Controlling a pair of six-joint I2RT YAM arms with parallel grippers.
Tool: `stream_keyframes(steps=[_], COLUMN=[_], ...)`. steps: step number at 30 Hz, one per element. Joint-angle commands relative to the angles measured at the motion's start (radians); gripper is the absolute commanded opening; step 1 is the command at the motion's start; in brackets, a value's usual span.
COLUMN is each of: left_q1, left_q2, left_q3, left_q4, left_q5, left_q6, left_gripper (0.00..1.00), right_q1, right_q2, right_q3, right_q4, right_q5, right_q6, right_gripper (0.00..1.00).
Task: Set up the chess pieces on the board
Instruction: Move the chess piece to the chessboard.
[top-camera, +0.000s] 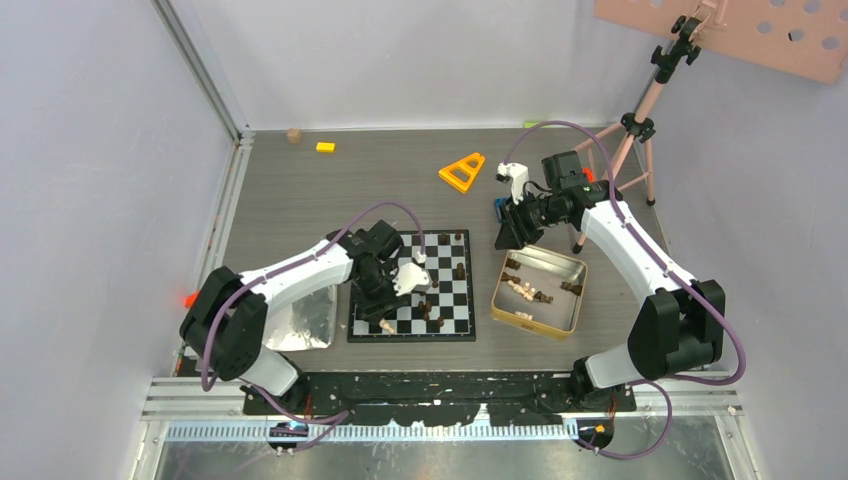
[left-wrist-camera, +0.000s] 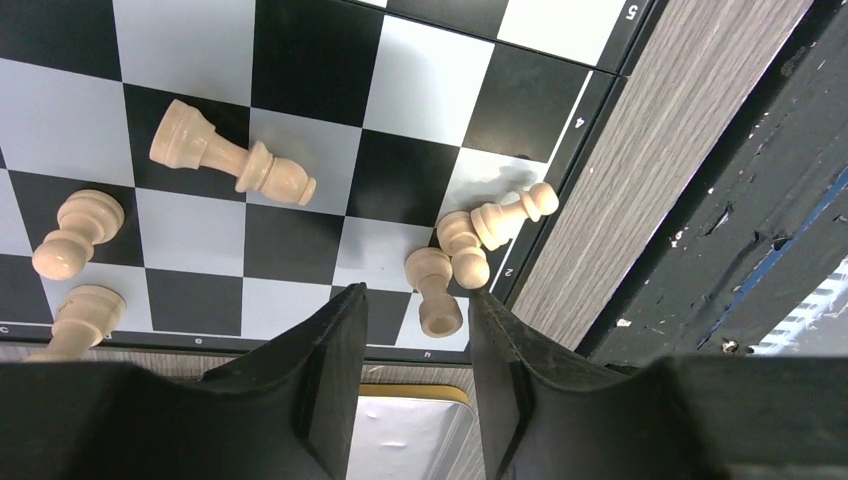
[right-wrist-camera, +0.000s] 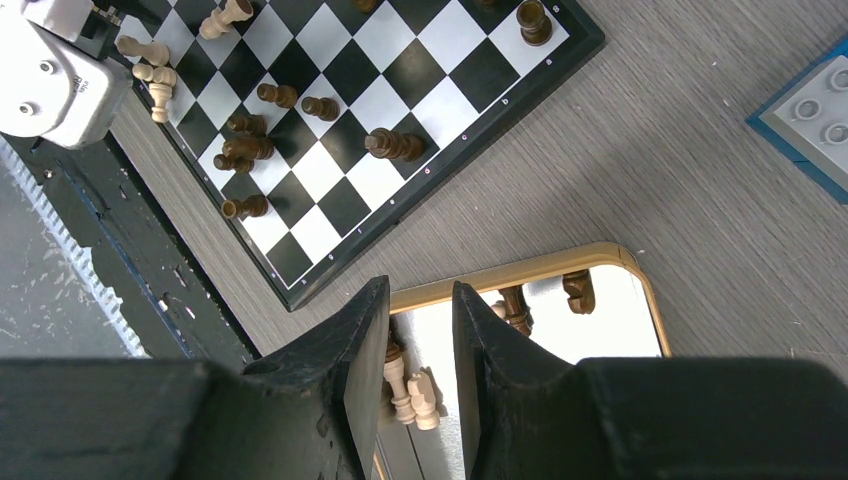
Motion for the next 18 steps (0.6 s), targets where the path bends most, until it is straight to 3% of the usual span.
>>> stream_keyframes(steps=[1,11,18], left_q1=[-0.009,-0.009,-0.009], left_q2=[0.003,-0.038,-0.103], left_q3=[-0.006,-0.025,-0.069], left_q4=[0.031,-0.002,-0.023], left_q5=[0.005,-0.003,-0.041], left_q6=[0.003,-0.002,-0.031], left_gripper=[0.41,0.09,0.02], right_q1=[-0.003,-0.004,-0.003], right_q2=[0.001,0.007,0.004], right_q3=[0.0,0.002,0.004], right_q4=[0.004,0.0,-0.002], right_q5=[-0.019,-0.017,-0.022], right_q6=[-0.015,-0.017,-0.018], right_gripper=[0.36,0.36,0.36])
